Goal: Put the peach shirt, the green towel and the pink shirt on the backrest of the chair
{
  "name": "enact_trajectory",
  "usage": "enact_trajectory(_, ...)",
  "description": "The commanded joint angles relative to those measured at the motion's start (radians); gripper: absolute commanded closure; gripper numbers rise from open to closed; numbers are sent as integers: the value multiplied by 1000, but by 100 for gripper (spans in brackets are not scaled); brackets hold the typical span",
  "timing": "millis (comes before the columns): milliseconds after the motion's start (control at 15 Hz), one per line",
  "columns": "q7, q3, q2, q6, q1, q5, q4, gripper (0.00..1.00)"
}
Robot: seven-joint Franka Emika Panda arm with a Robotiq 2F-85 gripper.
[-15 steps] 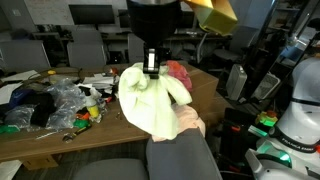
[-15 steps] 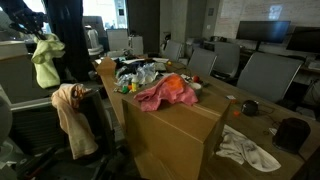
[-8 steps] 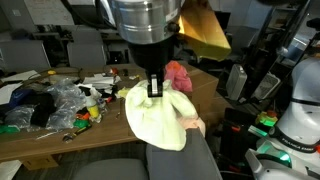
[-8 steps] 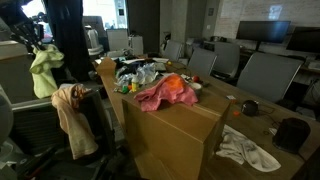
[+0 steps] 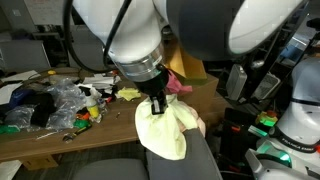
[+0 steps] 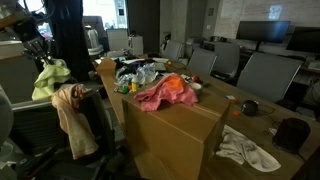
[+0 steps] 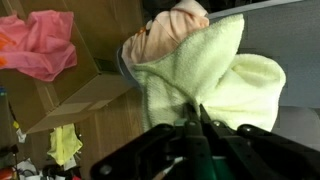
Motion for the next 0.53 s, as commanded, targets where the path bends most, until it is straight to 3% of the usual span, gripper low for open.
enact_trajectory(0, 7, -36, -4, -42, 4, 18, 7, 99)
enact_trajectory(467, 15, -79, -36, -110, -12, 71, -1, 99)
